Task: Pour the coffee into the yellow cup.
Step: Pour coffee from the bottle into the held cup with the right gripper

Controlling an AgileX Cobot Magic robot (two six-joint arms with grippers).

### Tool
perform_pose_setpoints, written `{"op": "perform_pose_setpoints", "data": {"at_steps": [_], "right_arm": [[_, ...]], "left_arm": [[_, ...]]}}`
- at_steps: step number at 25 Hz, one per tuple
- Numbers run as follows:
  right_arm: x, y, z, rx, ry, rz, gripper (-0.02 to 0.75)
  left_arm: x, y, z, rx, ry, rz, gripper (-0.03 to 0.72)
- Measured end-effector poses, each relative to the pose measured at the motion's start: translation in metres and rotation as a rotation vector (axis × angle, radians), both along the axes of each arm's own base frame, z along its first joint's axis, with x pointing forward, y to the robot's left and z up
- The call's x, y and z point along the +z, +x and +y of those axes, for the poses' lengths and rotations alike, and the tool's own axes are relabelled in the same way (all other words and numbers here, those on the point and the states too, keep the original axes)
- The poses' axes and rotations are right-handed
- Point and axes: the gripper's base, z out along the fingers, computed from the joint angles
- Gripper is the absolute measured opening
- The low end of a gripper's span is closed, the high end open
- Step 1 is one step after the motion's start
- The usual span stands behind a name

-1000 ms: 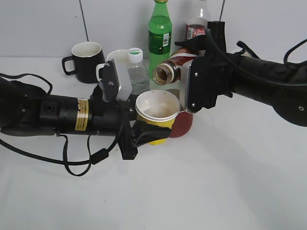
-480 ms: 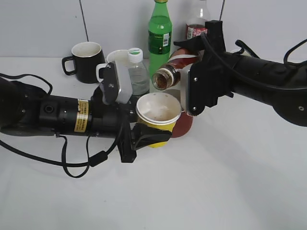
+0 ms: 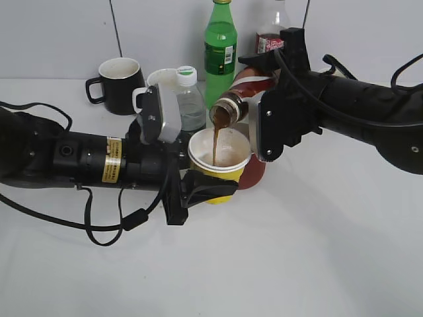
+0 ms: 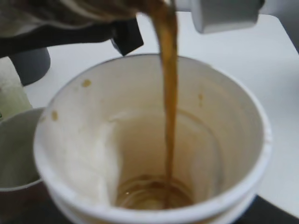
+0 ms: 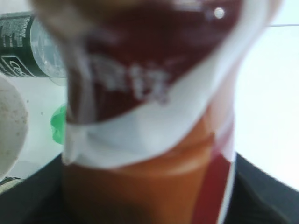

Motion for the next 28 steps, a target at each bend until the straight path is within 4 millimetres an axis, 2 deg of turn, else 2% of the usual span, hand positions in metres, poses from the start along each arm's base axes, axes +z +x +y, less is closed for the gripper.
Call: {"op": "perform_pose_setpoints", "data": {"at_steps": [28], "right_arm": [[0.0005,0.0000,0.0001,0.008,-0.023,-0.026,0.501]], "left_arm": [[-0.0021,-0.0031,0.0010,-0.014,0.006,0.006,0.384]]}}
